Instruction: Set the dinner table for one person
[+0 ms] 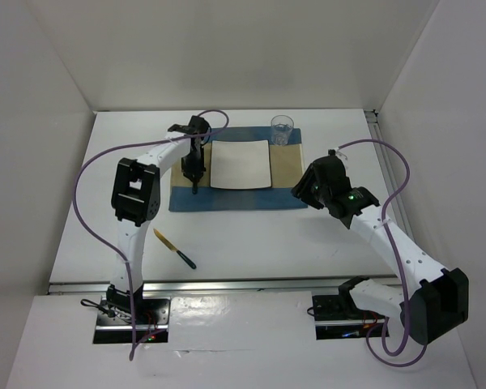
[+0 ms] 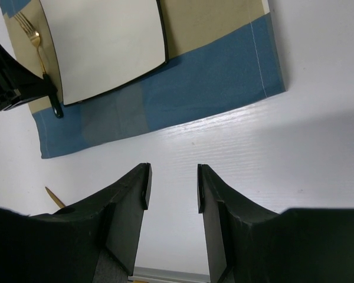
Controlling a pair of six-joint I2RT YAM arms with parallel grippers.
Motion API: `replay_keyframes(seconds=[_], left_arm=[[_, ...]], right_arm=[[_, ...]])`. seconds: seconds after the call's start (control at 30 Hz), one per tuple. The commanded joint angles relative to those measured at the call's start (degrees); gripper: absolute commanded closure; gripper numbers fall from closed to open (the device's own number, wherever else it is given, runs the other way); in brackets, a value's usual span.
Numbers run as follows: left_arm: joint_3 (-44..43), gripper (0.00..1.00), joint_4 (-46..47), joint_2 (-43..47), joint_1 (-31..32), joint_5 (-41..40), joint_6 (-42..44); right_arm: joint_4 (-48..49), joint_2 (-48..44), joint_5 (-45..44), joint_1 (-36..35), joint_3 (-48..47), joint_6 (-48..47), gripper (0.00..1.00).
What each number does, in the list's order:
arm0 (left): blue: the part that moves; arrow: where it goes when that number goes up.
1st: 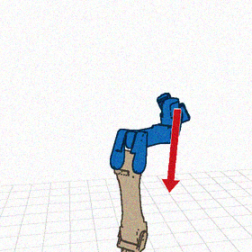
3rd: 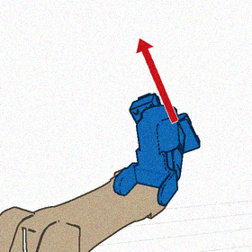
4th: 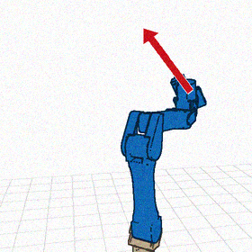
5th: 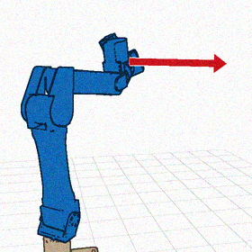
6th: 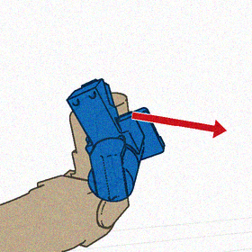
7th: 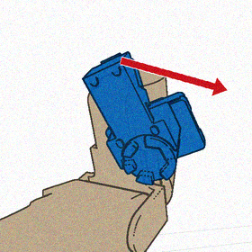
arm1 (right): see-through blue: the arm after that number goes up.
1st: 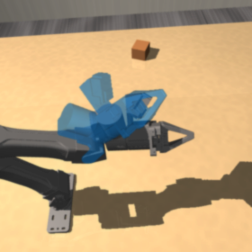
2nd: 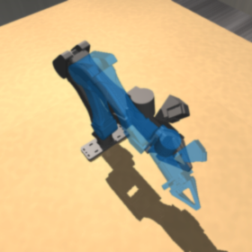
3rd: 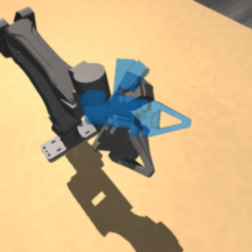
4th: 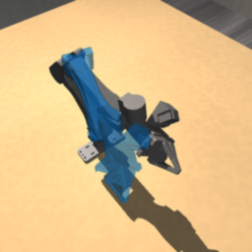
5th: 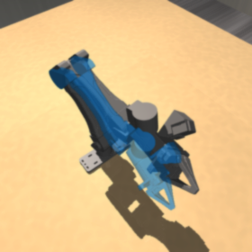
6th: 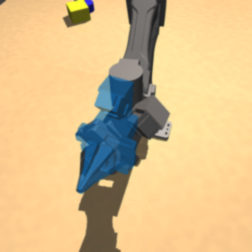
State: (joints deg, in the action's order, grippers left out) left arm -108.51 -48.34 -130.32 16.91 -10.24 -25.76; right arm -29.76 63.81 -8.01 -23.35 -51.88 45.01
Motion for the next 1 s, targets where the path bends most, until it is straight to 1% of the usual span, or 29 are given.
replay_keyframes(seconds=[0.0,0.03,0.1,0.3,0.43,0.47,0.5,0.53,0.57,0.6,0.67,0.73,0.77,0.83,0.87,0.9,0.93,0.97], left_arm=[[-2.8,0.66,0.3,-1.3,0.1,0.7,-0.1],[-3.3,0.60,0.3,-1.3,0.1,0.7,-0.1],[-3.3,0.58,0.3,-1.3,0.1,0.7,-0.1],[-3.8,0.58,-0.2,-0.7,0.1,0.2,-0.1],[-3.8,0.56,-0.7,-0.2,0.1,-0.3,-0.7],[-3.8,0.54,-0.7,0.4,0.1,-0.3,-0.7],[-3.8,0.47,-0.7,0.9,-0.6,-0.3,-0.7],[-3.8,0.43,-0.7,1.5,-0.6,-0.3,-1.2],[-3.8,0.41,-1.2,1.5,-0.6,-0.3,-1.2],[-3.8,0.36,-1.2,3.0,-0.6,-0.3,-1.2],[-4.3,0.33,-1.8,4.3,-1.1,-0.3,-1.2],[-4.3,0.33,-2.4,6.6,-1.1,-0.8,-1.2],[-4.3,0.33,-2.4,7.4,-1.6,-0.8,-1.2],[-4.3,0.33,-3.6,9.3,-2.4,-0.8,-1.2],[-4.3,0.33,-3.6,11.6,-2.4,-0.2,-1.9],[-3.8,0.33,-4.1,13.0,-3.2,-0.2,-2.7],[-3.2,0.33,-4.1,14.5,-3.7,0.8,-2.7],[-1.9,0.33,-4.1,17.9,-4.9,2.1,-4.2]], right_arm=[[-1.1,-1.1,-1.4,0.3,-2.5,0.3,0.52],[-1.1,-1.1,-1.4,0.3,-2.5,0.3,0.52],[-1.1,-1.1,-1.4,0.3,-2.5,0.3,0.52],[-1.1,-0.5,-1.4,0.3,-2.5,0.3,0.52],[-1.1,-0.5,-0.9,0.3,-2.5,0.3,0.52],[-1.1,-0.5,-0.9,0.3,-2.5,0.3,0.52],[-0.6,-0.5,-0.9,0.3,-2.5,-0.4,0.52],[-0.6,-0.5,-0.3,0.3,-2.5,-0.4,0.52],[0.0,-0.5,0.2,0.3,-2.5,-1.4,0.50],[0.5,0.1,0.2,0.3,-2.5,-2.0,0.50],[1.0,0.1,1.9,0.3,-2.5,-4.2,0.47],[1.8,1.7,2.6,0.3,-3.2,-7.4,0.45],[1.8,2.3,2.6,-0.8,-4.6,-8.3,0.43],[3.2,4.8,3.1,-2.7,-5.9,-10.8,0.36],[3.7,6.0,2.3,-6.4,-8.0,-13.5,0.33],[3.7,7.6,1.4,-8.6,-9.4,-15.2,0.29],[3.7,9.5,0.8,-11.0,-10.9,-16.9,0.18],[3.7,14.0,0.8,-15.9,-14.4,-20.1,0.06]])
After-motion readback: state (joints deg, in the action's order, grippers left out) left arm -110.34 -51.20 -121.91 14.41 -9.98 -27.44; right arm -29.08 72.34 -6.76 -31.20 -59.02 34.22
